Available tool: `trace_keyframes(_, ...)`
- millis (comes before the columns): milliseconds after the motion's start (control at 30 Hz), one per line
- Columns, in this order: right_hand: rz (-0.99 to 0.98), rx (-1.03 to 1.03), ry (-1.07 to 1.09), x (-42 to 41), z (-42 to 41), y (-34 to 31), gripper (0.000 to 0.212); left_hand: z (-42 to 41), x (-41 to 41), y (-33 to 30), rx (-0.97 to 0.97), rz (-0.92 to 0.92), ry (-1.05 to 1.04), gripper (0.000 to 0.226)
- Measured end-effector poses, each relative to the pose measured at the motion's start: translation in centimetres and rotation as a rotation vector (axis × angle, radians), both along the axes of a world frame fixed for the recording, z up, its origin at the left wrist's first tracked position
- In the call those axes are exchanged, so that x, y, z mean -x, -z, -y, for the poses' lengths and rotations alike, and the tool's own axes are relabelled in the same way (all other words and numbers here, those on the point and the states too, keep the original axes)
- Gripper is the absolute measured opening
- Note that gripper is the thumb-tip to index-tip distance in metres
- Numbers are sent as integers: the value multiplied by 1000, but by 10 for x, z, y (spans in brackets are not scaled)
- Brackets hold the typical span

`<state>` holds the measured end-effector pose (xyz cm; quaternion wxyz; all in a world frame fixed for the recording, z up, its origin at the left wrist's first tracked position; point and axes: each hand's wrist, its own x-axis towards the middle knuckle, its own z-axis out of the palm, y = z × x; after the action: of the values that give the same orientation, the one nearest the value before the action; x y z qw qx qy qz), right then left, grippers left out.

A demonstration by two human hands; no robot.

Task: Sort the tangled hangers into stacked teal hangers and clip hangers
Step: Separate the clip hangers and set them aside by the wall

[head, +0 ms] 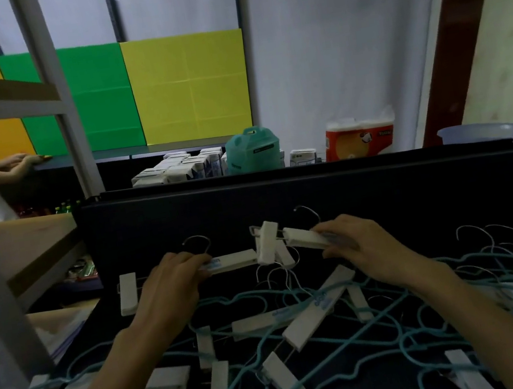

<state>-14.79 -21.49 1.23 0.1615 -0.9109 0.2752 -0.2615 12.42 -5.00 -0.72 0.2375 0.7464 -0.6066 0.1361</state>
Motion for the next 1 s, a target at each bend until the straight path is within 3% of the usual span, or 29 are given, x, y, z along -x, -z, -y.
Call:
trace_keyframes(233,-136,132,-22,-28,-12,8,41,-12,-9,11,-52,-39,-26,34)
trace_keyframes(567,-356,211,128,-12,-67,14,40,-5,-20,17,-137,-153,65,35)
trace_keyframes(800,-395,250,202,-21,-97,32,38,-16,-34,19,-97,-189,121,34)
trace_keyframes(1000,-385,270,318,-18,-115,39,38,-29,-32,16,54,-163,115,33)
